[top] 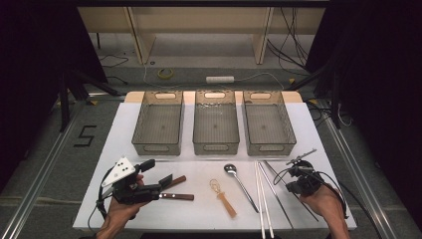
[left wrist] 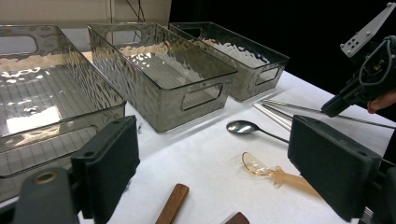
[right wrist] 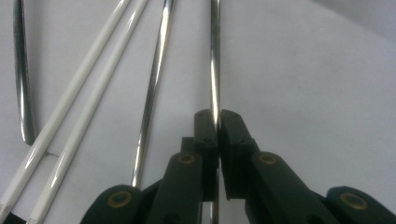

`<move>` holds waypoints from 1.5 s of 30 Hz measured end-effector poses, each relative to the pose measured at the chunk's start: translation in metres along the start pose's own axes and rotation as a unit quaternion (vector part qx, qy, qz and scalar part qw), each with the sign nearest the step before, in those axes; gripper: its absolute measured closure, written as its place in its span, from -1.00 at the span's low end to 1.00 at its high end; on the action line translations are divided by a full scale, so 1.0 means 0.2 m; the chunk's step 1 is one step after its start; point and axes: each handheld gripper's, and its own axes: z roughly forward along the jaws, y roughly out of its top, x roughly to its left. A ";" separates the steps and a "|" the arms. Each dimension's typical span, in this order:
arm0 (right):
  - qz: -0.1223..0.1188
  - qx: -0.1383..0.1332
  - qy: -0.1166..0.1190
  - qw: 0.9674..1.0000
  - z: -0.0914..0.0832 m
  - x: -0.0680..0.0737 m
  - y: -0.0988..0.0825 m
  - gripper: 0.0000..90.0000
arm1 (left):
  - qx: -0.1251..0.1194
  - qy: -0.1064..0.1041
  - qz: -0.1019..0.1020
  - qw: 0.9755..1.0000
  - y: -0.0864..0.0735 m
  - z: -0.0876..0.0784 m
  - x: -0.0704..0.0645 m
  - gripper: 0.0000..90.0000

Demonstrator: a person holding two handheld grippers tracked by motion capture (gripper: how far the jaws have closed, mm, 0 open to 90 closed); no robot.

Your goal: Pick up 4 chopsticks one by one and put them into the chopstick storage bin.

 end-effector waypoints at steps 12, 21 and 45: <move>0.013 -0.033 0.004 0.999 -0.06 -0.05 -0.03 0.93 | 0.001 0.000 -0.001 1.000 0.00 0.00 0.00 -0.65; 0.018 -0.057 0.008 0.998 -0.11 -0.09 -0.04 0.93 | 0.001 -0.003 -0.007 1.000 0.00 0.00 0.00 -0.65; -0.124 -0.089 0.087 0.984 -0.23 0.30 0.15 0.93 | 0.174 -0.108 0.117 0.972 0.04 0.39 -0.20 -0.64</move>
